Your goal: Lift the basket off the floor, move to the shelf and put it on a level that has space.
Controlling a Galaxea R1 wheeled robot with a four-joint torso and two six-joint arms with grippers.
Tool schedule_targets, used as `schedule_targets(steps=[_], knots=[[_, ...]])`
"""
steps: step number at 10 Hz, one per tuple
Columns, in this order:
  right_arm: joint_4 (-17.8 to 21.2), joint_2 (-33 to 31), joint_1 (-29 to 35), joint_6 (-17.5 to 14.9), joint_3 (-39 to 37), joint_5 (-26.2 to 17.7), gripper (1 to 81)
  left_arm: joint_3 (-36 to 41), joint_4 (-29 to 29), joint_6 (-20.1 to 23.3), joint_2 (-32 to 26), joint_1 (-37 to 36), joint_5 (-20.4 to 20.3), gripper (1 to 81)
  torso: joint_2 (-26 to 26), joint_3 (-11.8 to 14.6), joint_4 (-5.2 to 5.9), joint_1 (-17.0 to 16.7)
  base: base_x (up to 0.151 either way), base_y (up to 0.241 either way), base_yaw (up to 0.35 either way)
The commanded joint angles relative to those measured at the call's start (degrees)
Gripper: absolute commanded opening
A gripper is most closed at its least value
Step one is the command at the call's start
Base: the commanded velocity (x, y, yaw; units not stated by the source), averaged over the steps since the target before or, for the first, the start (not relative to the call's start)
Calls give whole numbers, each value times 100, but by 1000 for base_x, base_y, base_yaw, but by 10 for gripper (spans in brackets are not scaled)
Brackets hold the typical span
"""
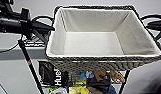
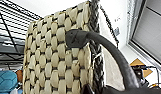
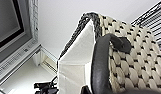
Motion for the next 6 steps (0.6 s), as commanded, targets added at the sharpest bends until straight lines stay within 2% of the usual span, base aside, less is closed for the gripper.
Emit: schedule_targets(steps=[1,2,4,6], knots=[[66,492,823,238,-761,37,10,-669,30,125,278,-990,-505,10,0,0,0,0,0,0,0],[66,607,866,238,-945,28,10,-854,-5,125,436,-1104,-338,10,0,0,0,0,0,0,0],[57,896,963,238,-1243,28,10,-1222,-23,125,743,-1210,-259,10,0,0,0,0,0,0,0],[22,1160,1060,229,-1595,-156,10,-1591,-14,134,981,-1210,-126,10,0,0,0,0,0,0,0]])
